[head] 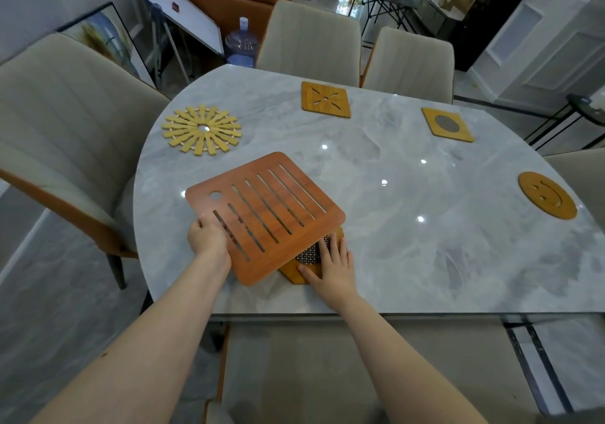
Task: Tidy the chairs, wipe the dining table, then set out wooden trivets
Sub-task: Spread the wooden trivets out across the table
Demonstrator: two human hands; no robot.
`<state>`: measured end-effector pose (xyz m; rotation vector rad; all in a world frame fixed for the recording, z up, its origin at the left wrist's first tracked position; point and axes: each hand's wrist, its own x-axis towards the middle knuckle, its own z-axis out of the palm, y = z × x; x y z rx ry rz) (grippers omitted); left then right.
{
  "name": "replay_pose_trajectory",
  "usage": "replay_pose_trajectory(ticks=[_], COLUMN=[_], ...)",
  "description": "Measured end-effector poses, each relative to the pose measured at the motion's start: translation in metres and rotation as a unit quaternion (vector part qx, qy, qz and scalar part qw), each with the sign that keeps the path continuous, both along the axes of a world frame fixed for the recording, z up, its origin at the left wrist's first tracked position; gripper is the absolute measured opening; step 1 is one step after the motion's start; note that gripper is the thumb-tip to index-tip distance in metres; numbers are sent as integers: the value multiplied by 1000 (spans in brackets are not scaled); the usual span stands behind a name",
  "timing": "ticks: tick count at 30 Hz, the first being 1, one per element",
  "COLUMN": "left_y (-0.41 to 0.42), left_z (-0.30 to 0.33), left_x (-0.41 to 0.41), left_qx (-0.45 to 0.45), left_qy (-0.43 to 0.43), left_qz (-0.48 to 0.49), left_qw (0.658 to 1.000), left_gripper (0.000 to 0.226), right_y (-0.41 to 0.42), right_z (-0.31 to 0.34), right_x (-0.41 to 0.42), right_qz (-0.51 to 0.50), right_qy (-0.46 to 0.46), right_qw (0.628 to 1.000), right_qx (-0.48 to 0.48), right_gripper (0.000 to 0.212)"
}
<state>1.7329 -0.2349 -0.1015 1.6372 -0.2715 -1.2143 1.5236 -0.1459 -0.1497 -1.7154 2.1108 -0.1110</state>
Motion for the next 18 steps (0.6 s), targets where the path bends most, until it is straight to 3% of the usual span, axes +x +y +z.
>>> replay_pose_trajectory(ticks=[4, 7, 9, 12, 16, 18], left_y=[0, 3, 8, 20, 45, 61], left_z=[8, 18, 26, 38, 47, 52], left_x=[-1, -14, -28, -56, -101, -123], left_qx=[-3, 2, -10, -16, -15, -12], left_qy=[-9, -36, -31, -18, -12, -19], left_qz=[-23, -46, -70, -107, -145, -163], left_qw=[1000, 998, 997, 994, 989, 986], left_gripper=[35, 38, 39, 40, 35, 33], right_y=[1, 8, 16, 31, 61, 83], right_z=[17, 42, 59, 81, 99, 105], right_x=[-5, -11, -17, -38, -78, -101], right_qz=[-11, -98, -207, -332, -428, -438], right_qy=[-44, -189, -329, -462, -578, -599], right_qw=[999, 972, 914, 812, 671, 643], right_qx=[-30, -99, -111, -134, -181, -192], right_gripper=[67, 36, 27, 36, 41, 40])
